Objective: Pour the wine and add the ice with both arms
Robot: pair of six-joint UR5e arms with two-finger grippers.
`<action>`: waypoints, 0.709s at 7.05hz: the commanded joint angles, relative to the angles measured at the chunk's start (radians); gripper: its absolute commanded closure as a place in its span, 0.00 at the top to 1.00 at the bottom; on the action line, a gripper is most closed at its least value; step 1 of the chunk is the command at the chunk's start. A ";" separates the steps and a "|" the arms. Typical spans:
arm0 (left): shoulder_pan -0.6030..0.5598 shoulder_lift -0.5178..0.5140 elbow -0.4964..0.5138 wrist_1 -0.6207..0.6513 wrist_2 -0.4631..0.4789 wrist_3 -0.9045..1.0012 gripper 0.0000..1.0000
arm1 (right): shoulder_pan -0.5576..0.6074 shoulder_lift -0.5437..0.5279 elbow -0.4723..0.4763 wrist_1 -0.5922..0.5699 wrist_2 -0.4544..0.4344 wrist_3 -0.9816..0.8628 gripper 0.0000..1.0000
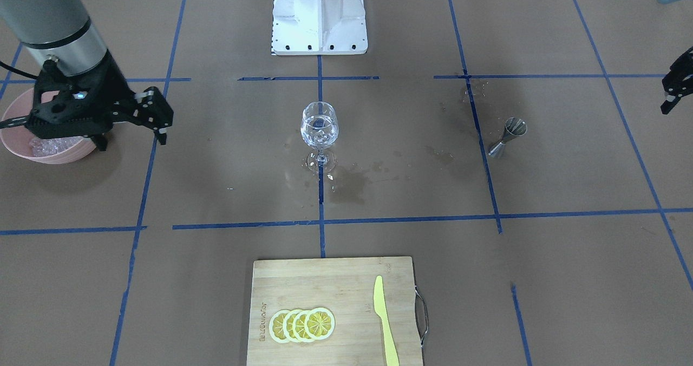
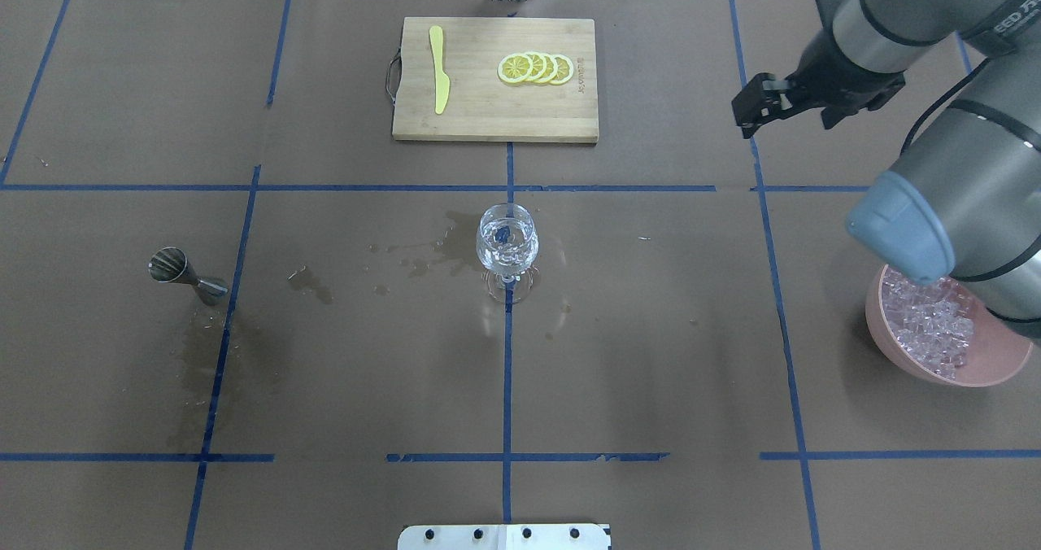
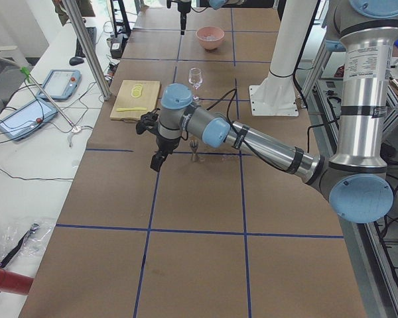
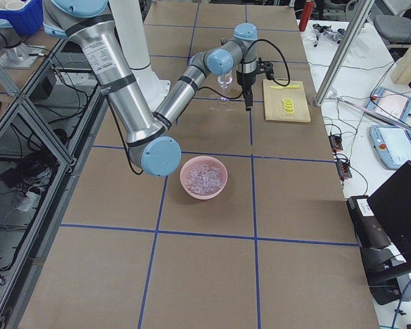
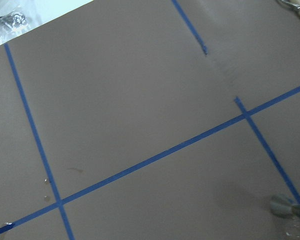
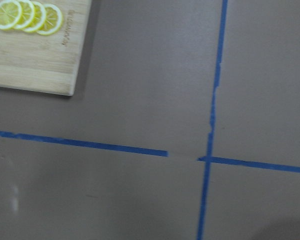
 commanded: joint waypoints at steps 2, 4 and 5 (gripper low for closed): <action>-0.093 0.009 0.170 -0.004 -0.167 0.009 1.00 | 0.221 -0.165 -0.042 -0.040 0.150 -0.367 1.00; -0.101 0.032 0.167 0.002 -0.167 0.062 1.00 | 0.397 -0.248 -0.140 -0.040 0.233 -0.682 1.00; -0.102 0.032 0.168 0.002 -0.166 0.063 1.00 | 0.448 -0.294 -0.186 -0.034 0.259 -0.728 1.00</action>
